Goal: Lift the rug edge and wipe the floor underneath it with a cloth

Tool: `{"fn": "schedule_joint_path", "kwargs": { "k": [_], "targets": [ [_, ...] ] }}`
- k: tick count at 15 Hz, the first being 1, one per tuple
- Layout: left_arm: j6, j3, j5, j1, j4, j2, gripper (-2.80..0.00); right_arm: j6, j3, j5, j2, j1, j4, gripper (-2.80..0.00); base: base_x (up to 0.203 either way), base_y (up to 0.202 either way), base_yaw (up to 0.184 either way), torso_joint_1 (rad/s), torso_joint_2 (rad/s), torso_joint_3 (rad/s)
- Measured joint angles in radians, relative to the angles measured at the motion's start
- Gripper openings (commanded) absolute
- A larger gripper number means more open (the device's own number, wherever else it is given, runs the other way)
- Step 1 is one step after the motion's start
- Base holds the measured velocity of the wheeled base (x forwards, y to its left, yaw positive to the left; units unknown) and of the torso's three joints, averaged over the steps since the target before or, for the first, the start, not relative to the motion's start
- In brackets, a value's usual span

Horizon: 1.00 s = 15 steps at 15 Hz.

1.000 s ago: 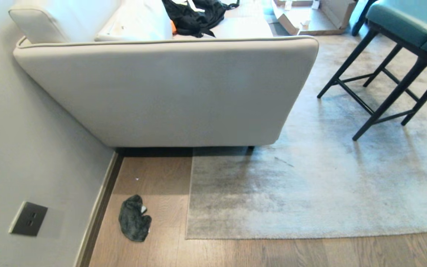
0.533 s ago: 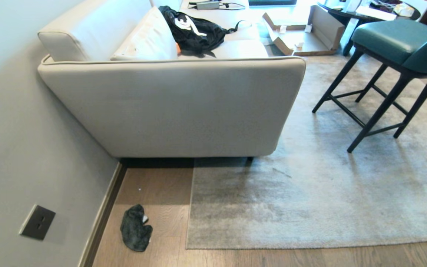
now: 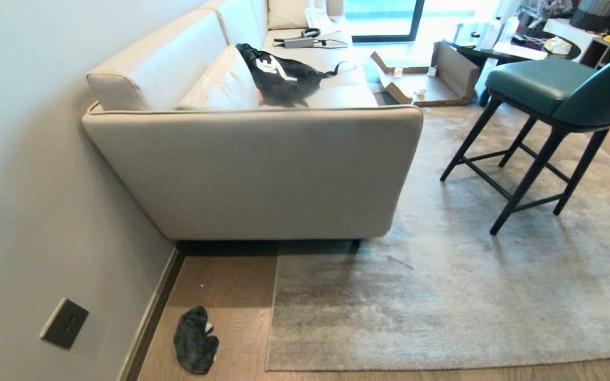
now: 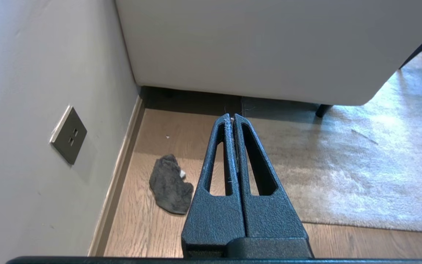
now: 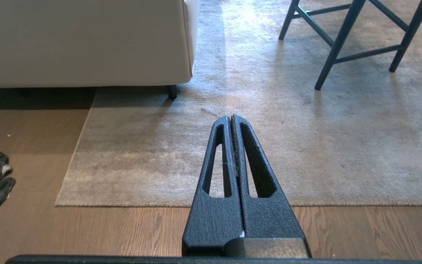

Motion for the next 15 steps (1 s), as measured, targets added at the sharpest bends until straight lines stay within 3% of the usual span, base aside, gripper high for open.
{"fn": "schedule_joint_path", "kwargs": {
  "k": [8, 15],
  "targets": [
    [0.0, 0.0, 0.0, 0.0, 0.0, 0.0, -2.8, 0.0, 0.0, 0.001, 0.0, 0.0, 0.0, -2.8, 0.0, 0.0, 0.0, 0.003, 0.0, 0.172],
    [0.0, 0.0, 0.0, 0.0, 0.0, 0.0, -2.8, 0.0, 0.0, 0.0, 0.0, 0.0, 0.0, -2.8, 0.0, 0.0, 0.0, 0.0, 0.0, 0.0]
  ]
}}
